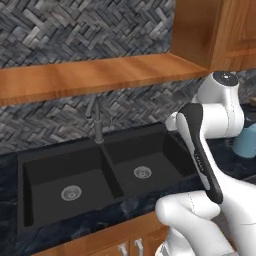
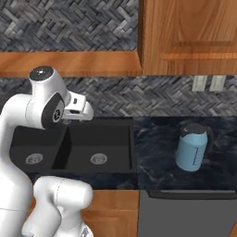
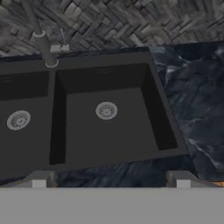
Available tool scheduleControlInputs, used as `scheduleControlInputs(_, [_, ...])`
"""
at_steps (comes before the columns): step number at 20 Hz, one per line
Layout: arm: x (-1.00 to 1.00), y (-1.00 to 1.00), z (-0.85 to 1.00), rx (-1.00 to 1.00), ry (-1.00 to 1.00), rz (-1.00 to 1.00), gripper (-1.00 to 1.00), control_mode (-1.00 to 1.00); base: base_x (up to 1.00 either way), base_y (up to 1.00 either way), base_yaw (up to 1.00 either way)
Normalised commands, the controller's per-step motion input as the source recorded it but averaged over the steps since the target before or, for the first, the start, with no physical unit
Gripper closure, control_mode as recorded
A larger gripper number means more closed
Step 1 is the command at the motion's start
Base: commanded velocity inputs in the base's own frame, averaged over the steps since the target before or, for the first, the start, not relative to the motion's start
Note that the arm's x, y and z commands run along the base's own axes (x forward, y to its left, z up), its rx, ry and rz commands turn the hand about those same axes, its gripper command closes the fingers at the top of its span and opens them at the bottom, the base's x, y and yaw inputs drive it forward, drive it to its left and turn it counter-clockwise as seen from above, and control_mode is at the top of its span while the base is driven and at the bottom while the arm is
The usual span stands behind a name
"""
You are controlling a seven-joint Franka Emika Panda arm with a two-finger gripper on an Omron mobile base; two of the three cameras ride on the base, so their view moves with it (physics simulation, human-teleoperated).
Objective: Navigate to the sink.
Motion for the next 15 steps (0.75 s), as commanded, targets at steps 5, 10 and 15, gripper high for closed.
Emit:
scheduleControlInputs(5, [0.8, 0.6, -0.8, -0.03, 0.21, 0.24, -1.0, -1.0, 0.2, 0.15, 0.07])
scheduleControlInputs(10, [1.0, 0.88, -1.0, 0.01, 0.19, 0.24, -1.0, -1.0, 0.0, 0.0, 0.0])
scheduleControlInputs(15, [1.0, 0.87, -0.92, 0.0, 0.01, 0.15, -1.0, -1.0, 0.0, 0.0, 0.0])
